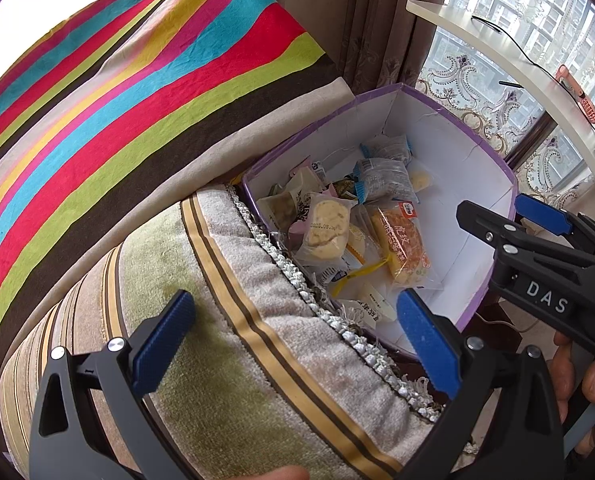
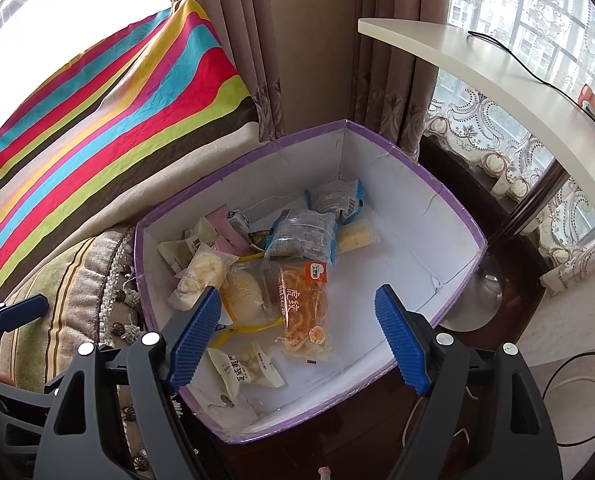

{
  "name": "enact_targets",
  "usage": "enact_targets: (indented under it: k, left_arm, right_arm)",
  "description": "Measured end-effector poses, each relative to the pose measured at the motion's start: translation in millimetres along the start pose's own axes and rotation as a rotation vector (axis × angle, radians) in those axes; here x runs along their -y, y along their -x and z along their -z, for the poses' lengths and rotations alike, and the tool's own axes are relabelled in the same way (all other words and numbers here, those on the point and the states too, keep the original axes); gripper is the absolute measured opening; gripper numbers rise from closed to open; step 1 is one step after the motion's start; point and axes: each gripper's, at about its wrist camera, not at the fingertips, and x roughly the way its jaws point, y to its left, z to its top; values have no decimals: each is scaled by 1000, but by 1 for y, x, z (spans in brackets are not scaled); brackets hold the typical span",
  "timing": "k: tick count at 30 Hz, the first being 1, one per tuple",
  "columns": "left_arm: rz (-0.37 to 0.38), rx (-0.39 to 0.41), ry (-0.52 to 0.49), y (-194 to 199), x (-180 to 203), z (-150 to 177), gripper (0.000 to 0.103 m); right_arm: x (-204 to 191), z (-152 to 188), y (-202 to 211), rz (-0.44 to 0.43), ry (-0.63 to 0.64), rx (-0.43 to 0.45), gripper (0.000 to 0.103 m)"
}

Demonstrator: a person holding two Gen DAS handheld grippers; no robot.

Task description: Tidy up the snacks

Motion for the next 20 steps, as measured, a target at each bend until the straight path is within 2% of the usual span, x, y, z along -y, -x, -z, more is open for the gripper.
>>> enact_targets:
  k: [10, 13, 16, 17, 20]
  left_arm:
    - [5, 12, -13, 2, 1, 1, 101]
    - [60, 43, 9, 12, -8, -2, 101]
    - [75, 86, 103, 36, -46, 2, 101]
    - [56, 99, 153, 45, -67, 9, 101]
    - [-59, 123, 317, 66, -135, 42, 101]
  right_arm:
    - [-2, 1, 0, -2, -2, -6, 77]
    - [-14, -2, 9, -14, 31, 14, 77]
    - [-48, -8, 22, -77, 91, 36, 79]
    - [-64, -10, 26, -102, 113, 45, 87]
    - [-138, -6, 30, -209, 227, 46, 88]
